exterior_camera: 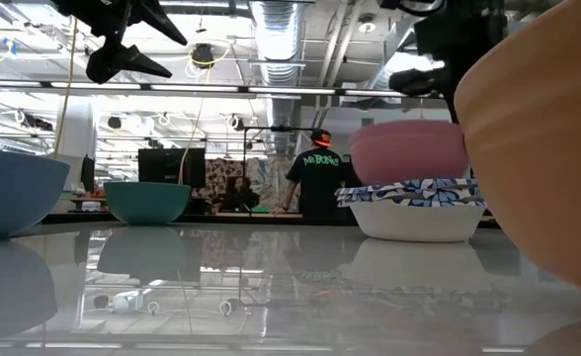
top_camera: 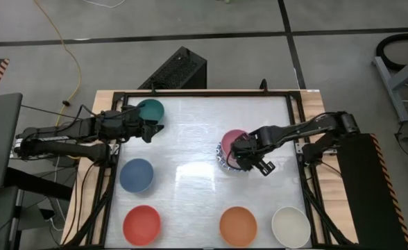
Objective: Nest bowls inside each other
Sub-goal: Stack the pink bowl on top of the white and blue bowl, then stack the gray bowl on top of the pink bowl
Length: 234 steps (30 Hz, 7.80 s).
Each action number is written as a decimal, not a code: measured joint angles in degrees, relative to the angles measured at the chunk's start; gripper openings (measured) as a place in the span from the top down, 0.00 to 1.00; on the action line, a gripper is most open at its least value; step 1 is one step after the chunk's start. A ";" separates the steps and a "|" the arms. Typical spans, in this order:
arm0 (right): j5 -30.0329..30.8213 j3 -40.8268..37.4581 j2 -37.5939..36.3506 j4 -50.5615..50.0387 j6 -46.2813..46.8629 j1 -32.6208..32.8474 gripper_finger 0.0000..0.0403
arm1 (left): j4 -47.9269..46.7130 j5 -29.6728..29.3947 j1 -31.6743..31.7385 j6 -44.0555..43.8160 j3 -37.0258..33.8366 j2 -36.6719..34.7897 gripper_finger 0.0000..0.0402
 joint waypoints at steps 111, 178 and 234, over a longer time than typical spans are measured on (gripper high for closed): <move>-7.40 -10.97 -0.35 15.65 8.35 -3.54 0.76 | -0.88 0.39 0.00 -0.10 0.00 0.00 0.35; -3.69 -4.40 -16.33 -6.46 118.80 46.38 0.48 | -1.18 0.46 -0.02 -0.15 0.00 0.00 0.35; -10.33 -22.58 -8.74 19.11 106.29 47.26 0.96 | -1.18 -0.04 0.00 -1.26 0.00 0.02 0.35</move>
